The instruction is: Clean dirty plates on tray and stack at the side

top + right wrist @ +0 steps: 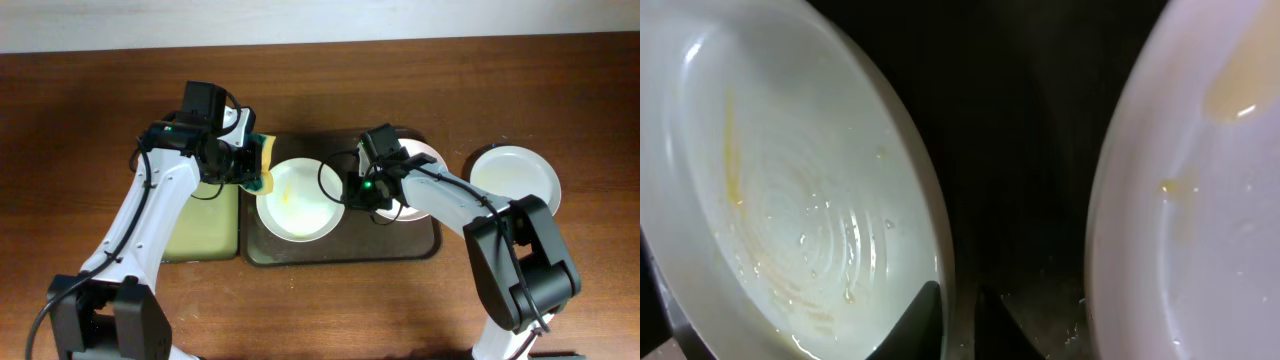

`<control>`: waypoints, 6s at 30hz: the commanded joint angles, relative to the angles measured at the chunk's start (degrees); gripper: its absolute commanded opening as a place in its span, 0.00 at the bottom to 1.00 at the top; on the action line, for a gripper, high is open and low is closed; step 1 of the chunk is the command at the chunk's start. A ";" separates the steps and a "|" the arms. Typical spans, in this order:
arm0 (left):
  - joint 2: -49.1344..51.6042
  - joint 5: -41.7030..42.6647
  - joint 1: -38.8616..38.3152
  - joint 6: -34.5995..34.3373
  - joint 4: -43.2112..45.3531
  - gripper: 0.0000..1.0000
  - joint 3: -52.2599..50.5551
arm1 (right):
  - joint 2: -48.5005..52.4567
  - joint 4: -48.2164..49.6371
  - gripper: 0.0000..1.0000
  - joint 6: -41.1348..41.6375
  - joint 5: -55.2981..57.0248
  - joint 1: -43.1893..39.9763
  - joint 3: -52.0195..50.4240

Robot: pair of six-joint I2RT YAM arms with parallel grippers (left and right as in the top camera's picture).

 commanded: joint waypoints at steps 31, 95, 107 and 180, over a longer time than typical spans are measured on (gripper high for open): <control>20.87 -5.75 -6.93 0.92 5.49 0.00 -0.24 | 0.46 0.61 0.18 0.37 0.33 0.42 -1.25; -21.97 -30.58 9.84 -17.35 -11.69 0.00 -6.54 | -5.31 -28.02 0.04 -2.91 23.56 4.09 21.81; -21.88 -35.50 13.49 -20.59 -9.53 0.00 -6.56 | 0.76 -5.70 0.04 -2.80 40.54 24.70 26.40; -21.90 -8.85 21.53 -8.44 -11.96 0.00 -6.56 | 3.61 -20.79 0.04 -18.67 0.28 -36.72 7.02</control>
